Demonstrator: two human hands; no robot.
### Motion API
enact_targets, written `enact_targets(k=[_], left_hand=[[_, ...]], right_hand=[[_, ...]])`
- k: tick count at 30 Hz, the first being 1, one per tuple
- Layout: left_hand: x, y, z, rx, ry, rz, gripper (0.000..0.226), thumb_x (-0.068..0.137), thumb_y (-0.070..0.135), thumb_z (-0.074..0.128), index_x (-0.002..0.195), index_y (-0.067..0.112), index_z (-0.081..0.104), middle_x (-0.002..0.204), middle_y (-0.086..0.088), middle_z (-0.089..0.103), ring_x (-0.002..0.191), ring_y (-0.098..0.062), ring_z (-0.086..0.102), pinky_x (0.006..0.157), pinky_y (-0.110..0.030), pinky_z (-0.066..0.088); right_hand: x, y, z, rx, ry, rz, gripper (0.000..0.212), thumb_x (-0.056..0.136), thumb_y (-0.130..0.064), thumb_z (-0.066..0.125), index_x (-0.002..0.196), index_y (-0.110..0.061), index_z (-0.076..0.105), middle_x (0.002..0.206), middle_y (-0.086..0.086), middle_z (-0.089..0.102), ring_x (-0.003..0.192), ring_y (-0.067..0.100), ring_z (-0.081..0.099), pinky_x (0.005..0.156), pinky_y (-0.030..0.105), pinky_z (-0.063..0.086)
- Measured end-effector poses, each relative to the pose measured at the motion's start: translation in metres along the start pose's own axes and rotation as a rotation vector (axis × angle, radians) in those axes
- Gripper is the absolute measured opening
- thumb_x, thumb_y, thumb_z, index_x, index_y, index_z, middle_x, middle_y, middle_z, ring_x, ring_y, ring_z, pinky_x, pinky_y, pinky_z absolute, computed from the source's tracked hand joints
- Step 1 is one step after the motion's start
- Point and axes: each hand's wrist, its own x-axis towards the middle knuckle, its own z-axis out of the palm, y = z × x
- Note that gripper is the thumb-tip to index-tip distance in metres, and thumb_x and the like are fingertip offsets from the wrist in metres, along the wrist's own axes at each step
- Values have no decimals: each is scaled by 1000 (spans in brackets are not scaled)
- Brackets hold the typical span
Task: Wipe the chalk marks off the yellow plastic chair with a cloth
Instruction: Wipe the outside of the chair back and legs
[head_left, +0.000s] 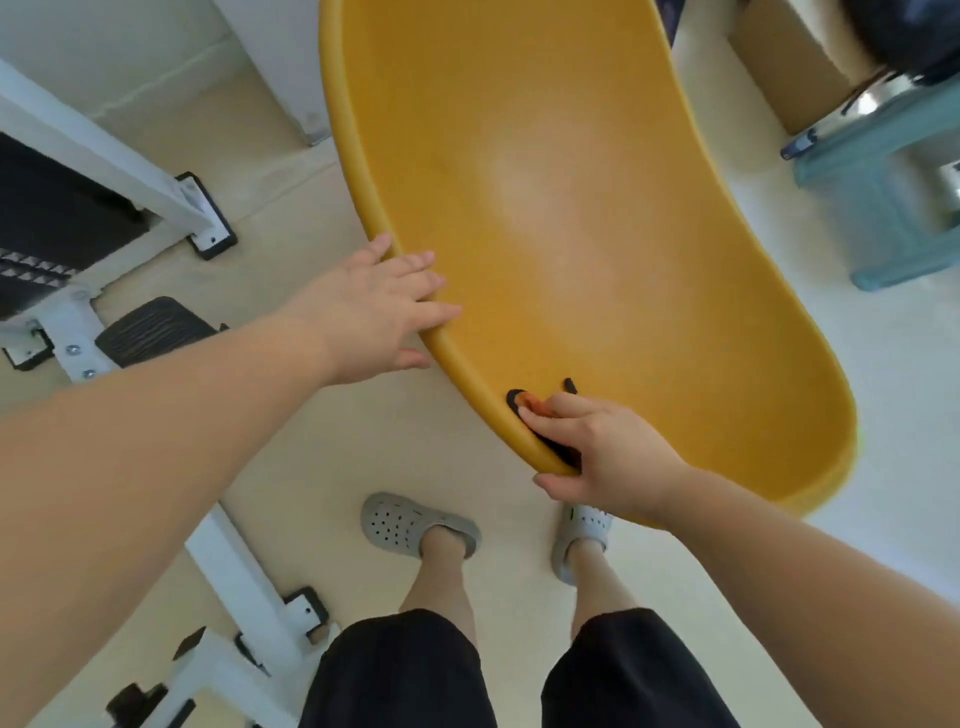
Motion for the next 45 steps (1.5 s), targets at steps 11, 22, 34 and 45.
enact_targets(k=[11,22,34,45], left_hand=[[18,135,8,-97,136,103,39,64,59,82,82,25,74,70,1,55,73,-27,57,68,-38,38],[27,208,26,-237,177,68,79,72,86,39,88,16,73,82,-2,61,79,-27,56,67,-37,42],[-2,140,53,-123,287,107,70,86,69,39,85,6,69,76,-10,59,71,-32,58,61,-38,42],[-26,132,59,-181,353,-205,60,88,65,47,66,10,55,64,-4,46,58,-27,49,46,-33,38]], right_hand=[[-78,-18,18,-40,500,113,44,104,-42,46,127,-14,69,103,2,67,91,30,58,80,44,47],[-172,24,78,-227,639,497,32,100,-37,58,129,-30,70,121,-3,68,126,33,56,115,66,25],[-154,29,89,-203,721,581,40,98,-60,50,112,-34,76,115,-3,67,126,32,53,112,70,15],[-69,87,16,-296,646,207,49,95,-70,50,106,-31,77,107,-3,68,125,31,55,114,70,18]])
